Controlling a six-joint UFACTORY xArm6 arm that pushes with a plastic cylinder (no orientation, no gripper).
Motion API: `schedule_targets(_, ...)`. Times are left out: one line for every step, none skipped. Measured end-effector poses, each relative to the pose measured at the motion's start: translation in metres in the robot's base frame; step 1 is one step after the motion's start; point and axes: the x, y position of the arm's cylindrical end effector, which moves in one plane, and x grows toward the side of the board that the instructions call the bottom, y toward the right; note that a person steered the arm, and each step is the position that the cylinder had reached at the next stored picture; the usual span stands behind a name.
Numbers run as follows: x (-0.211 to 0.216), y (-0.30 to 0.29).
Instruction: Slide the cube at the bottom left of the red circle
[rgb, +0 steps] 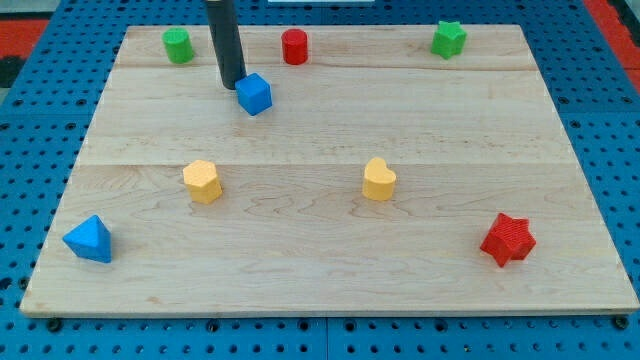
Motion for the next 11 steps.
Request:
schedule_targets(0.034, -0.003)
schedule_targets(0.034, 0.024)
schedule_targets(0.038, 0.046)
schedule_targets(0.066, 0.042)
schedule_targets(0.071, 0.078)
schedule_targets(0.050, 0.080)
schedule_targets(0.032, 0.077)
schedule_targets(0.032, 0.090)
schedule_targets(0.025, 0.089)
schedule_targets(0.025, 0.085)
schedule_targets(0.027, 0.109)
